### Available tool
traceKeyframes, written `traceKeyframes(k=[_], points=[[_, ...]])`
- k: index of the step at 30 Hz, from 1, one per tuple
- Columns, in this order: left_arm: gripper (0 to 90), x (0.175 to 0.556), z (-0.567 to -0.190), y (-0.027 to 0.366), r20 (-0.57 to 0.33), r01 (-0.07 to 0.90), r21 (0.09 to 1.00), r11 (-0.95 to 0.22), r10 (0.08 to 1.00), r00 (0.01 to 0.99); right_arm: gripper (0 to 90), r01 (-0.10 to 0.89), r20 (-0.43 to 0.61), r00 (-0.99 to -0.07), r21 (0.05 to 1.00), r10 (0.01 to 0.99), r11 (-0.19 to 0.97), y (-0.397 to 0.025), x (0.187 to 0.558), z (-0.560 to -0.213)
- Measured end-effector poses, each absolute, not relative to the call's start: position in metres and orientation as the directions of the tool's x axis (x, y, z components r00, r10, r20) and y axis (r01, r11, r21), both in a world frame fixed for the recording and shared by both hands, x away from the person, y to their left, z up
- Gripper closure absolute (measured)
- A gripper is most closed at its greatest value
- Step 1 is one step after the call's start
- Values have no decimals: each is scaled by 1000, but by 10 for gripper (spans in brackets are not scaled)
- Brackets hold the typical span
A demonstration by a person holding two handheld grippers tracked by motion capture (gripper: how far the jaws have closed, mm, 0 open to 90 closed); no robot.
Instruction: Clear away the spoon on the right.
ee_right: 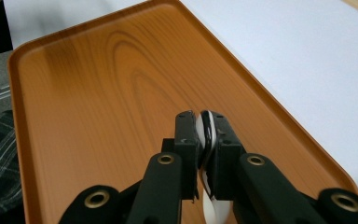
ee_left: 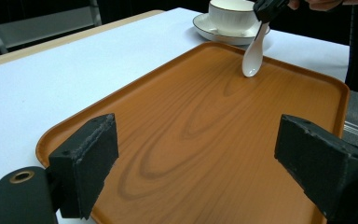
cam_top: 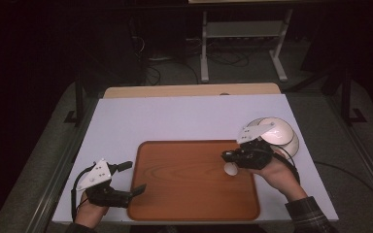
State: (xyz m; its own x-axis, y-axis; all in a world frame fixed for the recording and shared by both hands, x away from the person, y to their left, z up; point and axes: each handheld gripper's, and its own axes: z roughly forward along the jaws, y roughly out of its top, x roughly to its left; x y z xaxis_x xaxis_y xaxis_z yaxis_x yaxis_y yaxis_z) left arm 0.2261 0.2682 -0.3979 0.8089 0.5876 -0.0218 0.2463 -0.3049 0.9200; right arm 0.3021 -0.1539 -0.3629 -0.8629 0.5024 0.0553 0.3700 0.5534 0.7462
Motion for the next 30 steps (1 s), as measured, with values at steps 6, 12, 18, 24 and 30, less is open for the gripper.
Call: traceKeyframes(k=[6,12,18,24,30], points=[[128,226,-398,268,-20,245,919,-307,587,810,814,349,69,-888,747,455,566,-131,307,-372],[128,226,-398,268,-21,246,919,-307,586,810,841,345,64,-903,697,426,628,-110,315,-389],[128,227,-399,267,-21,246,919,-308,585,811,842,365,93,-910,639,403,677,-96,321,-411],[128,227,-399,267,-20,245,919,-309,584,811,836,356,90,-920,596,381,719,-85,322,-425],[128,227,-399,267,-21,245,919,-308,584,812,812,344,69,-925,573,374,744,-82,322,-430]])
